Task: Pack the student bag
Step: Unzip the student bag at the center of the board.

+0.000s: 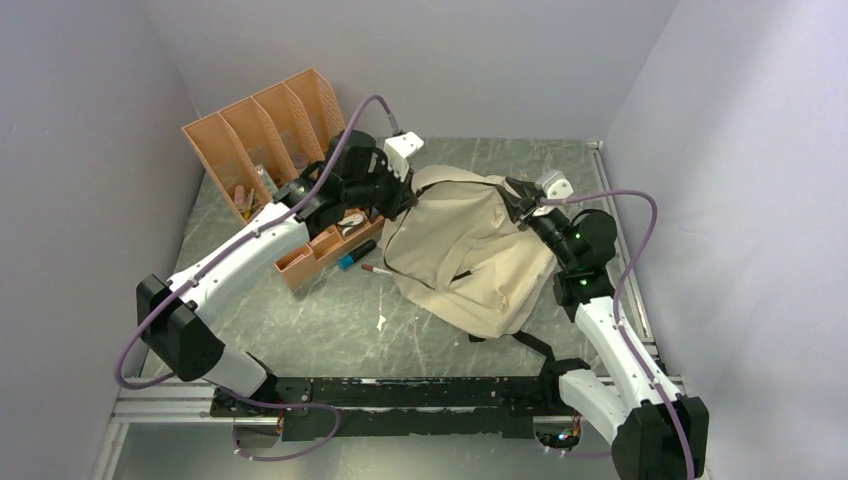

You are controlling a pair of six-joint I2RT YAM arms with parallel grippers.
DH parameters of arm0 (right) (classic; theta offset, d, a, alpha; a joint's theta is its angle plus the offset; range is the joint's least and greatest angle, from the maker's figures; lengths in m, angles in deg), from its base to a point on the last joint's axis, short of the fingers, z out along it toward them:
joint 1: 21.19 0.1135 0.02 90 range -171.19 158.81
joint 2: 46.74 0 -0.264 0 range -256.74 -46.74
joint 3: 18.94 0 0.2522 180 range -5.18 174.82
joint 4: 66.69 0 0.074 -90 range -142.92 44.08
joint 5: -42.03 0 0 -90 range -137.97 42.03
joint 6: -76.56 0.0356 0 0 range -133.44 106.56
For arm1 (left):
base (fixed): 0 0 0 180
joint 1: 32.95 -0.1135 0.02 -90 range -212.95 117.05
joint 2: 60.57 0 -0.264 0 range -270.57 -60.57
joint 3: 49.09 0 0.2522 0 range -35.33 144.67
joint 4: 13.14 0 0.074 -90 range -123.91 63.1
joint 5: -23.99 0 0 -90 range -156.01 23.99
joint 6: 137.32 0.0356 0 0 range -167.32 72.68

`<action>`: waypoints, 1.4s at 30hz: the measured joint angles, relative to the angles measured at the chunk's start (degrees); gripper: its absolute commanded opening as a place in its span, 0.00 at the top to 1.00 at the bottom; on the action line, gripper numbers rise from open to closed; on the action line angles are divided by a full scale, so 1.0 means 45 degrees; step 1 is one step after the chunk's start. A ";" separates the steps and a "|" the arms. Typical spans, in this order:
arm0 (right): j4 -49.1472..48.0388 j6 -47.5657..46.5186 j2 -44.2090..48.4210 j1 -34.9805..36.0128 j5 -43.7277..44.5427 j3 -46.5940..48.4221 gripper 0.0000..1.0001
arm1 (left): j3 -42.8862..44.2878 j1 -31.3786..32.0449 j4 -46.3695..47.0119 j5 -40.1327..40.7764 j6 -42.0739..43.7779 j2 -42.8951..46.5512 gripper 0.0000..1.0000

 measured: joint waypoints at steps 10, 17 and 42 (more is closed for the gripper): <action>-0.1447 0.0058 -0.1889 0.0121 -0.3609 0.0155 0.55 | -0.3473 -0.0005 0.1948 0.1360 0.0000 0.0151 0.95; 0.0092 -0.1501 -0.4862 0.0850 -0.6266 0.2744 0.52 | -0.4415 -0.0005 0.2798 0.2137 -0.0209 0.0214 0.95; 0.4439 -0.7737 -1.0603 0.3808 -0.5969 0.7514 0.52 | -0.5979 -0.0015 0.3526 0.3113 -0.1433 0.1015 0.95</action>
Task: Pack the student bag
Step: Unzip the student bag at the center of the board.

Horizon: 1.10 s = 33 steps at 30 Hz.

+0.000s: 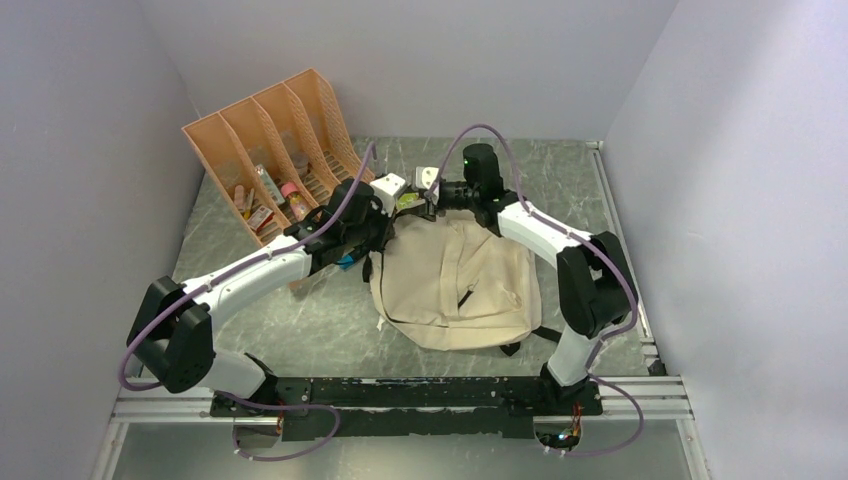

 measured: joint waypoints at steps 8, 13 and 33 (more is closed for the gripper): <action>0.0947 -0.0991 -0.0559 0.0068 0.0087 0.0544 0.53 | 0.0000 0.0000 -0.0005 0.0005 -0.0005 0.0000 0.95; 0.1020 -0.1107 -0.0918 0.0087 0.0063 0.0544 0.54 | 0.0000 -0.0019 -0.0005 0.0029 -0.0083 0.0000 0.95; -0.1360 0.0044 -0.1477 0.0248 0.0889 -0.0228 1.00 | 0.0000 -0.0049 -0.0068 0.0204 -0.0461 0.0112 0.95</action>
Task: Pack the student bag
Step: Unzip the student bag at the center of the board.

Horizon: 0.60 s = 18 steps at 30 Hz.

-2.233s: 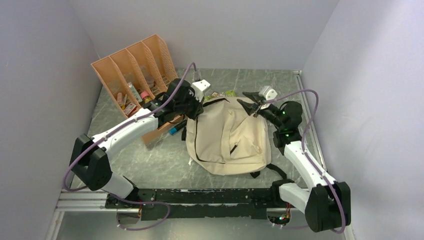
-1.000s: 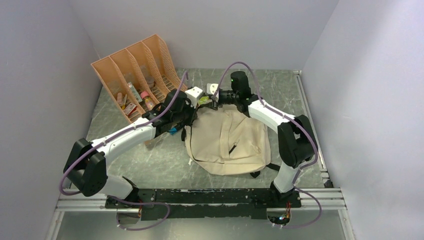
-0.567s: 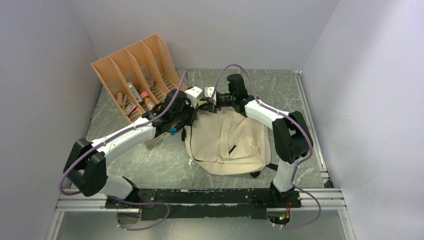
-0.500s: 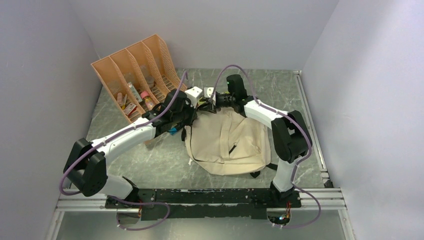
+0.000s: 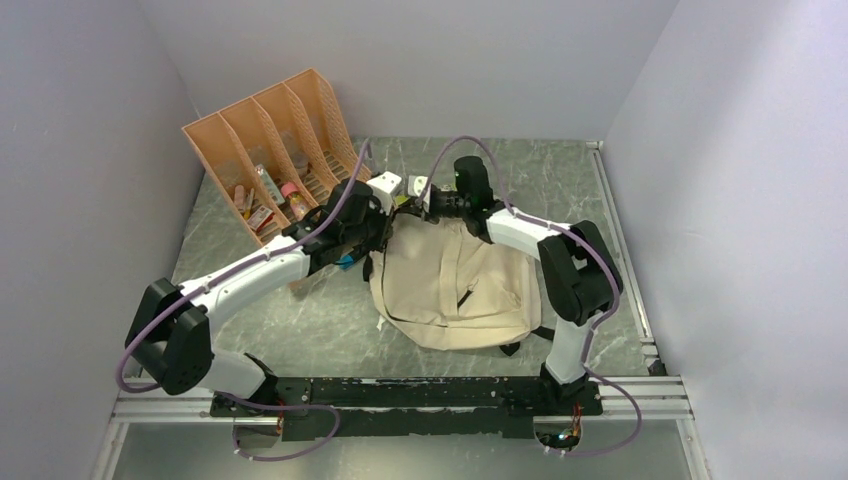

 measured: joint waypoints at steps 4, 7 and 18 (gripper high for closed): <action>-0.1603 0.1112 0.0622 -0.0039 0.0855 -0.1229 1.00 | 0.0000 -0.0010 -0.0398 0.0325 -0.0311 0.0253 0.95; -0.2589 0.1914 0.1617 -0.0058 0.2030 -0.2147 1.00 | 0.0000 -0.0019 -0.0690 0.0500 -0.0486 0.0680 0.95; -0.3997 0.3594 0.5168 0.0024 0.6013 -0.3434 1.00 | 0.0000 -0.0024 -0.0301 0.0359 -0.1219 0.1642 0.95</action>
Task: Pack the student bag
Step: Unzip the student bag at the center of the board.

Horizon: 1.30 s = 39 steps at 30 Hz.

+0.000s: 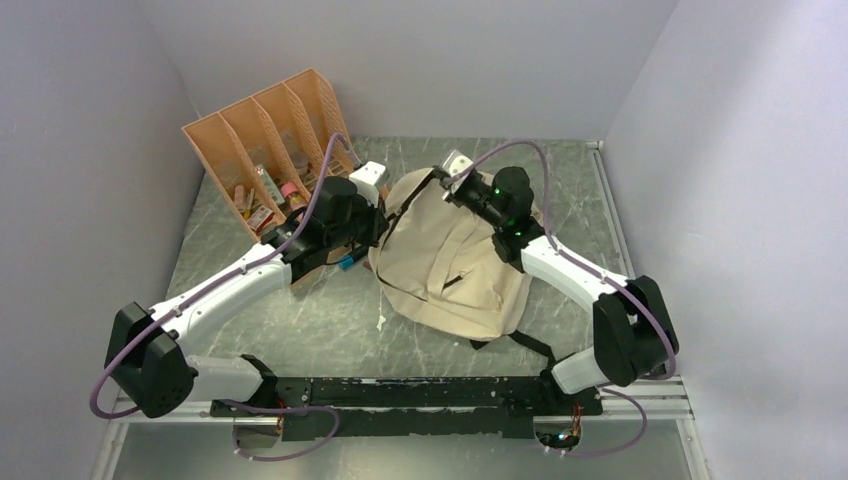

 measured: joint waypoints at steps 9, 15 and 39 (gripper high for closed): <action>0.0024 0.0763 0.0869 -0.0204 0.4065 0.0204 1.00 | -0.0044 0.0000 -0.0223 -0.0782 -0.0359 0.0049 0.95; -0.0053 0.1151 0.1501 -0.0389 0.6363 0.0287 1.00 | -0.0583 0.0000 -0.0267 -0.0937 -0.0491 0.0544 0.95; 0.4711 0.7640 -0.0500 -0.3317 0.7674 0.2361 1.00 | -0.1520 0.0287 0.1588 -0.1413 -0.1865 -0.0947 0.95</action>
